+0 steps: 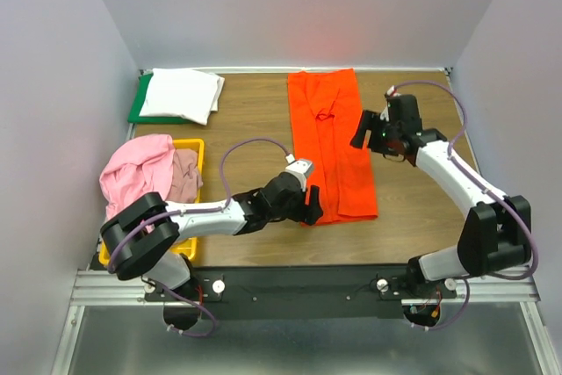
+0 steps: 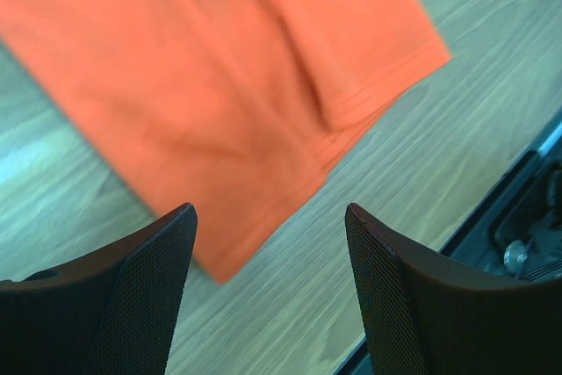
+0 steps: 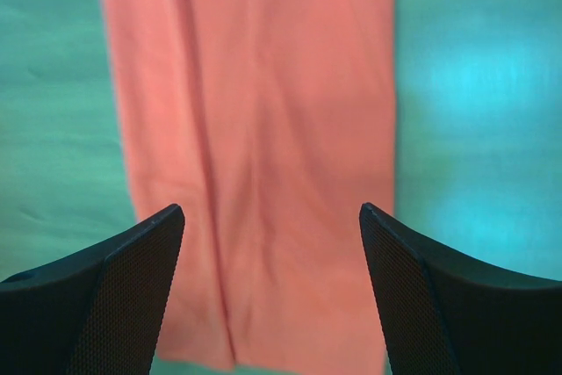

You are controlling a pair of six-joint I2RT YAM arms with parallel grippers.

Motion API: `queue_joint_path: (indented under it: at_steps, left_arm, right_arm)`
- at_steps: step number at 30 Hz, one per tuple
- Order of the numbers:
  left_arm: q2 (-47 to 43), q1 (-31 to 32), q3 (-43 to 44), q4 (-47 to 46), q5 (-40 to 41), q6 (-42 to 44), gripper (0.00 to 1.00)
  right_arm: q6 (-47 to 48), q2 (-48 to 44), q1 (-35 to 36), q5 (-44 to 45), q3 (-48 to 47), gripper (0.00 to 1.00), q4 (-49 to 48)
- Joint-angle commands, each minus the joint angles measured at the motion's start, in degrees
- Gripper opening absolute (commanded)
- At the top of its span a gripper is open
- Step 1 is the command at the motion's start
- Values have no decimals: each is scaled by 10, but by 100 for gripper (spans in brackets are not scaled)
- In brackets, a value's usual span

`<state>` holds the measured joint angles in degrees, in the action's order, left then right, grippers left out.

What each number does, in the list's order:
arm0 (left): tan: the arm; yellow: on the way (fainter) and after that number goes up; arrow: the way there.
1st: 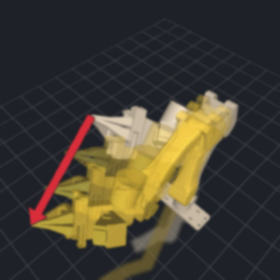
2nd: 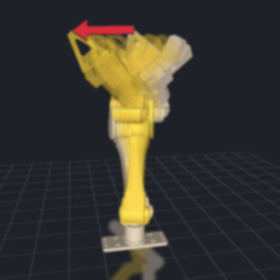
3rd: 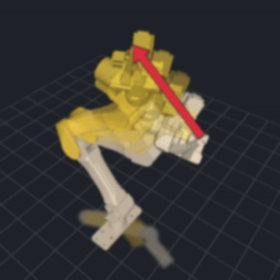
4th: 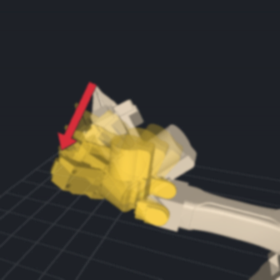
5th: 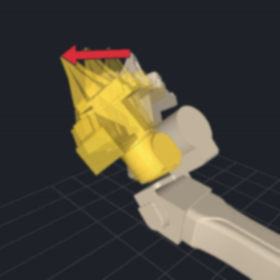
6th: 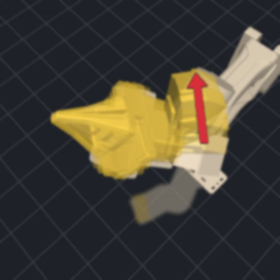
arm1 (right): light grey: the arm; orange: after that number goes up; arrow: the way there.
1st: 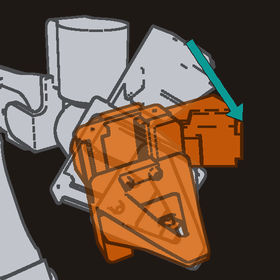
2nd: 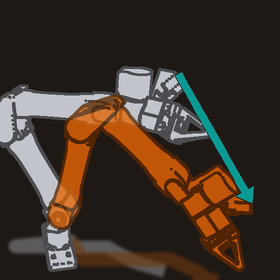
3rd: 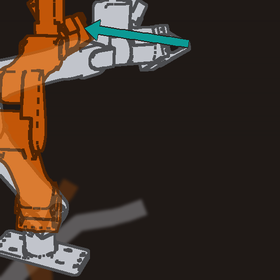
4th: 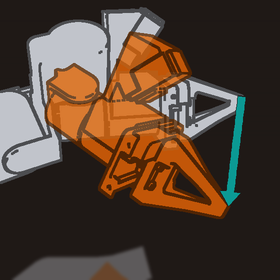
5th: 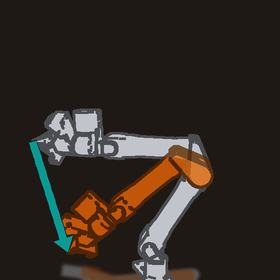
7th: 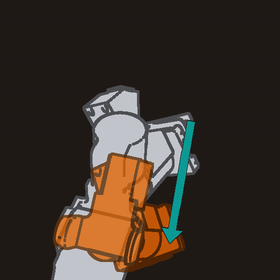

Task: Fold and stack the t-shirts
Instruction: Fold the tshirt

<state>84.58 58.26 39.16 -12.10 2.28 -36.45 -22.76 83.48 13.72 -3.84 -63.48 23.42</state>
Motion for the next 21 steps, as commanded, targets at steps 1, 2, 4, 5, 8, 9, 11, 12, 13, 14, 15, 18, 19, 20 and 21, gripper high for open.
queue_joint_path:
  at_steps: [1,2,4,5,8,9,11,12,13,14,15,18,19,20,21]
  left_arm:
    - [-26,4,-18,34,25,-7,76]
    - [-33,3,-22,36,27,-13,76]
    - [-36,1,-31,37,33,-22,76]
    - [-38,-1,-35,38,33,-29,75]
    - [-35,-3,-39,37,30,-39,75]
    - [-34,-3,-40,37,30,-44,75]
    - [-31,-4,-43,38,30,-50,74]
    - [-32,-5,-46,39,30,-53,74]
    - [-32,-6,-47,39,31,-59,74]
    - [-33,-6,-50,39,33,-62,73]
    - [-36,-8,-55,39,36,-68,73]
    - [-45,-10,-62,39,40,-71,73]
    - [-47,-12,-63,41,42,-71,73]
    - [-50,-14,-64,41,43,-73,73]
    - [-52,-14,-65,40,45,-74,72]
  right_arm:
    - [-17,-49,4,35,88,86,62]
    - [-24,-61,4,35,101,86,68]
    - [-31,-92,5,36,138,85,85]
    - [-38,-107,5,36,149,85,97]
    - [-47,-119,5,36,175,83,115]
    - [-48,-120,4,35,179,82,127]
    - [-53,-118,5,29,192,80,135]
    - [-54,-118,5,16,196,79,141]
    - [-58,-119,6,9,199,76,142]
    - [-63,-122,8,5,201,76,143]
    - [-66,-124,10,5,204,74,143]
    - [-72,-117,11,11,204,68,149]
    - [-72,-112,11,9,204,64,150]
    - [-73,-108,15,11,203,62,151]
    - [-74,-95,17,10,202,60,154]
